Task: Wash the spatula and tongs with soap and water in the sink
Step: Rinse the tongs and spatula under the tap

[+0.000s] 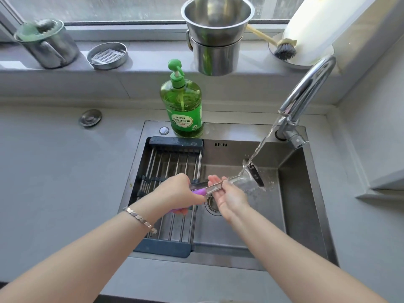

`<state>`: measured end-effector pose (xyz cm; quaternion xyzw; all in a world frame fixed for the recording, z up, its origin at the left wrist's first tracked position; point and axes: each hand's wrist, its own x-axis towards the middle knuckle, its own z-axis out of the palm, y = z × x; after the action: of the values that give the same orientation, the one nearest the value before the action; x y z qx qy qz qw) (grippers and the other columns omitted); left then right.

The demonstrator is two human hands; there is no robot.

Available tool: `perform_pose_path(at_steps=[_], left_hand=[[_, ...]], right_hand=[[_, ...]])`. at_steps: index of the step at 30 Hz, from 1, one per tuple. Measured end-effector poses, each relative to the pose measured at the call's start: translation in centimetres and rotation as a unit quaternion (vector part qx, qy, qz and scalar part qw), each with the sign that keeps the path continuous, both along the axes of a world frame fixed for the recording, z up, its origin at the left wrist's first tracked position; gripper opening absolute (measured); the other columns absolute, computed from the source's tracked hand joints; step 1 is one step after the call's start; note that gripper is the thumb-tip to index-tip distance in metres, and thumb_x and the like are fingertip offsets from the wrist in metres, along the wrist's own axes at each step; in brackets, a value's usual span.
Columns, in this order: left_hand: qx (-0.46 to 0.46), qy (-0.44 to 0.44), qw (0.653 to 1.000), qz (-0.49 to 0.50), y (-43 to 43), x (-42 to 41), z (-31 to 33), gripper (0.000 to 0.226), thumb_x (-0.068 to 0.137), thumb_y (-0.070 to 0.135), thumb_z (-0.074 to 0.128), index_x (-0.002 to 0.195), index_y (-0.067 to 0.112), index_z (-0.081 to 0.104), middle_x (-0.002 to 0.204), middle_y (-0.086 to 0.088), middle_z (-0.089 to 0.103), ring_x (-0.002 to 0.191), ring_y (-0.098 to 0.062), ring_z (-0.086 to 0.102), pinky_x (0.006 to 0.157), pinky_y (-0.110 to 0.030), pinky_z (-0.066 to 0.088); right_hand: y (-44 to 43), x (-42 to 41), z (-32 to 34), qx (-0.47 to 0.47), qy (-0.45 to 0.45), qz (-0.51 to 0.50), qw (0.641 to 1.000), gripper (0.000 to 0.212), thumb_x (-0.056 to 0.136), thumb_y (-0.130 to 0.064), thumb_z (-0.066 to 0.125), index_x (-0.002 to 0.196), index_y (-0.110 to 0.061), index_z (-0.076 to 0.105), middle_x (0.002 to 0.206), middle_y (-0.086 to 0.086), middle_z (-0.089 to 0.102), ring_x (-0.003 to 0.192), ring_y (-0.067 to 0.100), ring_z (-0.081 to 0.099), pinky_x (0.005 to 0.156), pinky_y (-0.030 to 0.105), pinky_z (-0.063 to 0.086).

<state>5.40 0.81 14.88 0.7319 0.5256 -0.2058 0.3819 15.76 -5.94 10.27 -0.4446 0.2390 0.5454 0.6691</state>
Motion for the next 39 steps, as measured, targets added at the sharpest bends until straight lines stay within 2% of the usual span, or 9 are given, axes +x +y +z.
perform_pose_path(at_steps=[4, 7, 12, 16, 21, 26, 33, 36, 39], left_hand=[[0.112, 0.035, 0.993, -0.010, -0.8, 0.2, -1.1, 0.025, 0.079, 0.039, 0.059, 0.083, 0.014, 0.057, 0.061, 0.004, 0.057, 0.050, -0.014, 0.055, 0.055, -0.023, 0.044], [0.115, 0.013, 0.993, 0.022, -0.5, -0.8, -1.7, 0.023, 0.080, 0.039, 0.060, 0.076, 0.017, 0.054, 0.062, 0.002, 0.056, 0.052, -0.016, 0.051, 0.052, -0.025, 0.040], [0.151, 0.005, 0.987, 0.045, -0.1, -2.8, -1.8, 0.021, 0.083, 0.037, 0.060, 0.090, 0.019, 0.054, 0.072, -0.002, 0.063, 0.053, -0.013, 0.052, 0.049, -0.023, 0.040], [0.179, -0.002, 0.984, 0.026, -0.6, -3.0, -1.6, 0.030, 0.083, 0.037, 0.060, 0.099, 0.012, 0.062, 0.068, 0.002, 0.060, 0.055, -0.014, 0.054, 0.053, -0.024, 0.043], [0.209, 0.014, 0.978, -0.011, -0.9, -3.3, -1.3, 0.023, 0.082, 0.039, 0.059, 0.075, 0.017, 0.054, 0.057, 0.005, 0.052, 0.050, -0.012, 0.049, 0.048, -0.021, 0.039], [0.204, 0.015, 0.979, -0.013, -1.1, -3.5, -1.1, 0.021, 0.082, 0.039, 0.059, 0.079, 0.018, 0.060, 0.061, 0.003, 0.057, 0.054, -0.015, 0.054, 0.052, -0.024, 0.046], [0.244, 0.014, 0.968, -0.062, -2.0, -3.3, 0.1, 0.025, 0.085, 0.038, 0.054, 0.070, 0.019, 0.048, 0.064, 0.004, 0.051, 0.058, -0.015, 0.052, 0.056, -0.024, 0.045], [0.325, 0.024, 0.935, -0.137, -1.8, -2.6, 0.5, 0.022, 0.092, 0.037, 0.047, 0.083, 0.017, 0.045, 0.078, 0.003, 0.050, 0.075, -0.022, 0.058, 0.064, -0.028, 0.042], [0.417, 0.025, 0.876, -0.242, -2.0, -1.9, 0.5, 0.030, 0.071, 0.035, 0.076, 0.079, 0.014, 0.055, 0.073, 0.000, 0.060, 0.060, -0.020, 0.063, 0.050, -0.023, 0.032]], right_hand=[[-0.2, -0.3, 1.0, -0.041, -0.047, 0.039, 0.997, 0.015, 0.098, -0.001, 0.040, 0.110, 0.002, 0.049, 0.096, 0.018, 0.062, 0.086, 0.026, 0.064, 0.083, 0.036, 0.051], [-1.3, 0.8, 1.2, -0.130, -0.218, 0.199, 0.947, 0.014, 0.091, -0.005, 0.055, 0.101, 0.002, 0.062, 0.077, 0.007, 0.064, 0.067, 0.015, 0.062, 0.070, 0.024, 0.057], [-3.3, 3.9, 0.7, -0.157, -0.618, 0.281, 0.717, 0.026, 0.094, -0.012, 0.048, 0.115, -0.007, 0.061, 0.115, 0.005, 0.061, 0.100, 0.011, 0.053, 0.094, 0.023, 0.040], [-2.0, 5.5, -1.4, -0.141, -0.668, 0.462, 0.565, 0.052, 0.101, -0.031, 0.031, 0.146, -0.007, 0.025, 0.155, 0.006, 0.022, 0.143, 0.017, 0.016, 0.117, 0.030, 0.012], [0.0, 8.3, -2.6, -0.149, -0.573, 0.530, 0.607, 0.048, 0.101, -0.035, 0.019, 0.137, -0.007, 0.034, 0.146, 0.007, 0.031, 0.144, 0.023, 0.013, 0.115, 0.035, 0.013], [-0.3, 5.4, -2.6, -0.106, -0.634, 0.551, 0.531, 0.054, 0.102, -0.029, 0.021, 0.149, -0.004, 0.011, 0.158, 0.010, 0.006, 0.146, 0.020, 0.003, 0.117, 0.032, 0.005], [0.3, 8.9, -3.1, -0.252, -0.439, 0.474, 0.721, 0.070, 0.095, -0.056, 0.020, 0.135, -0.003, 0.042, 0.141, 0.015, 0.045, 0.127, 0.030, 0.044, 0.106, 0.038, 0.034], [-0.2, 8.9, -2.4, -0.248, -0.199, 0.420, 0.850, 0.070, 0.081, -0.074, 0.036, 0.109, -0.013, 0.055, 0.097, 0.009, 0.059, 0.076, 0.027, 0.058, 0.076, 0.036, 0.050], [-0.7, 9.4, -3.0, -0.179, -0.011, 0.286, 0.941, 0.073, 0.079, -0.060, 0.057, 0.123, -0.003, 0.047, 0.096, 0.019, 0.054, 0.084, 0.036, 0.061, 0.061, 0.042, 0.057]])
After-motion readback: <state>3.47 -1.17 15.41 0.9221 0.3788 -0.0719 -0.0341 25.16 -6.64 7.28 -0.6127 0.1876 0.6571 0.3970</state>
